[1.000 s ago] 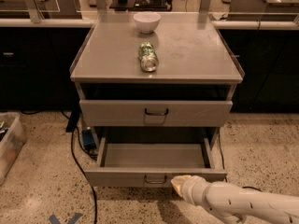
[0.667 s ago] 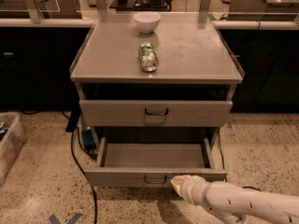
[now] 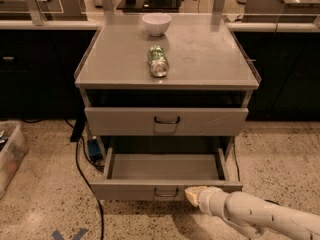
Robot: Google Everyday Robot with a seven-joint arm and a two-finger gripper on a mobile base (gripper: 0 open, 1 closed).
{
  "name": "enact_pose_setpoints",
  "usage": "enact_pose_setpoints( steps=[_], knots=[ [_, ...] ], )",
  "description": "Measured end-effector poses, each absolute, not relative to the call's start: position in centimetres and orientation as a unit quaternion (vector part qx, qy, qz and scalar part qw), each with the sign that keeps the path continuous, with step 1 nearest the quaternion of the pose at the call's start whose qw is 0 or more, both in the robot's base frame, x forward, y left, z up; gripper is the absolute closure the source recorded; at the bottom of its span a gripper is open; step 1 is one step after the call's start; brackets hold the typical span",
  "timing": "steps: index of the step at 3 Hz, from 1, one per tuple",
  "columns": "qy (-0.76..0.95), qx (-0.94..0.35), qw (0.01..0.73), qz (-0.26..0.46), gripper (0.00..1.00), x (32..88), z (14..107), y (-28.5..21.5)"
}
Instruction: Close middle drawer
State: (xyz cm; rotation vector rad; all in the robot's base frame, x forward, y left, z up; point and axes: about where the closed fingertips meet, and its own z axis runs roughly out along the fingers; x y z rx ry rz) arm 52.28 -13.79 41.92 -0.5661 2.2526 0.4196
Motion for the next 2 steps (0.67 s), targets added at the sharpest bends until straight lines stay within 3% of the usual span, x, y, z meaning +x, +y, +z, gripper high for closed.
enact_pose_setpoints(
  steps=[1, 2],
  knots=[
    [0.879, -0.176, 0.404, 0.185, 1.00, 57.09, 41.90, -15.27],
    [0.879, -0.176, 0.404, 0.185, 1.00, 57.10, 41.91, -15.27]
  ],
)
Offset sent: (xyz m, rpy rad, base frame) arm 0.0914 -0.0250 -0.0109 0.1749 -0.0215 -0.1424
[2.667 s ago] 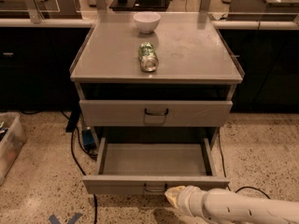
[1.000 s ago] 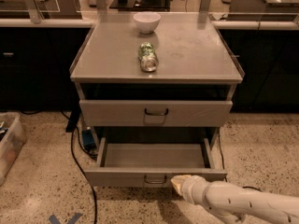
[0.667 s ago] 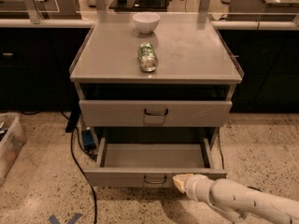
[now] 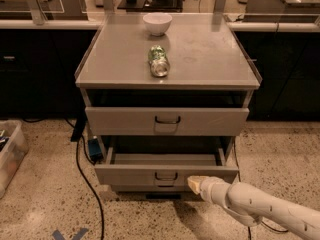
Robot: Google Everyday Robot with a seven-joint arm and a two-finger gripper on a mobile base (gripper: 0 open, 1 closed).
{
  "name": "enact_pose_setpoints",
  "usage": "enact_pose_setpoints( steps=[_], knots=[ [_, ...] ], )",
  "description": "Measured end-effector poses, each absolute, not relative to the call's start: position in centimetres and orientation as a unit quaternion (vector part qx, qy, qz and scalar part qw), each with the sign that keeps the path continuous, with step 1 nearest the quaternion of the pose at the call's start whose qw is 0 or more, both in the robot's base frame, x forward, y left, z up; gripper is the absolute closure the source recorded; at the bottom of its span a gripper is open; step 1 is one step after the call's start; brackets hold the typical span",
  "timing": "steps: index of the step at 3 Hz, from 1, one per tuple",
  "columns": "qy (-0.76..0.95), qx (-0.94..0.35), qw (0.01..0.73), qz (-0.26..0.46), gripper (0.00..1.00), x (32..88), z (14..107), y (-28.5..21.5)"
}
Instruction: Close middle drawer
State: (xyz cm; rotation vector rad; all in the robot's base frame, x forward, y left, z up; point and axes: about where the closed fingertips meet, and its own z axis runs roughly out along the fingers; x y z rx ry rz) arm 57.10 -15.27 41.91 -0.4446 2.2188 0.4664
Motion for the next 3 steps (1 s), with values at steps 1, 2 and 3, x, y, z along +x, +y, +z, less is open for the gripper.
enact_pose_setpoints(
  steps=[1, 2, 3],
  knots=[
    [0.879, -0.186, 0.401, 0.181, 1.00, 58.0, 42.3, -15.4],
    [0.873, -0.189, 0.420, 0.162, 1.00, 63.3, 44.0, -15.7],
    [0.873, -0.193, 0.417, 0.165, 1.00, 64.3, 44.0, -15.4]
  ],
)
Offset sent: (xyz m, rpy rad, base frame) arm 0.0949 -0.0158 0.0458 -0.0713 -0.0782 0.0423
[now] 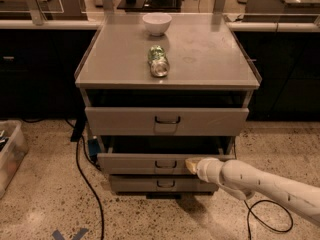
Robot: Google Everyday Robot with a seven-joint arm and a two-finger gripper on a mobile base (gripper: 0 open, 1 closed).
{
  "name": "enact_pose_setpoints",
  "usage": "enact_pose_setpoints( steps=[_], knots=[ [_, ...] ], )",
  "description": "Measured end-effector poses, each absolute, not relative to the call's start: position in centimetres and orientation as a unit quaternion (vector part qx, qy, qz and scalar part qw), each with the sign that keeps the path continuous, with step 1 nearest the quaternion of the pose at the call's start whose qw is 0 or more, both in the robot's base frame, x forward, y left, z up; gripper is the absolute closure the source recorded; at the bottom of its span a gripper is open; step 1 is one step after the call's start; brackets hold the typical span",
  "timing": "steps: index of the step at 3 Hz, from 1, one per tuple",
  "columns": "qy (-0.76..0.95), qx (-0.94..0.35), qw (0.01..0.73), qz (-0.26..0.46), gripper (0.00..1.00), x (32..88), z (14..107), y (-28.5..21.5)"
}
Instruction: Close middle drawer
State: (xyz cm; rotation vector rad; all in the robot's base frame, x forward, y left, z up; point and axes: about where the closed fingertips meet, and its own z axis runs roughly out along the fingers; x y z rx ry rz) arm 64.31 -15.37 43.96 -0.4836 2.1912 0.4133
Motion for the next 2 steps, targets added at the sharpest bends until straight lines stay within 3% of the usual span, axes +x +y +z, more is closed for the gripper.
enact_pose_setpoints(
  steps=[1, 2],
  knots=[
    [0.880, -0.193, 0.409, 0.142, 1.00, 68.49, 43.20, -14.32],
    [0.880, -0.193, 0.409, 0.142, 1.00, 68.49, 43.20, -14.32]
  ],
)
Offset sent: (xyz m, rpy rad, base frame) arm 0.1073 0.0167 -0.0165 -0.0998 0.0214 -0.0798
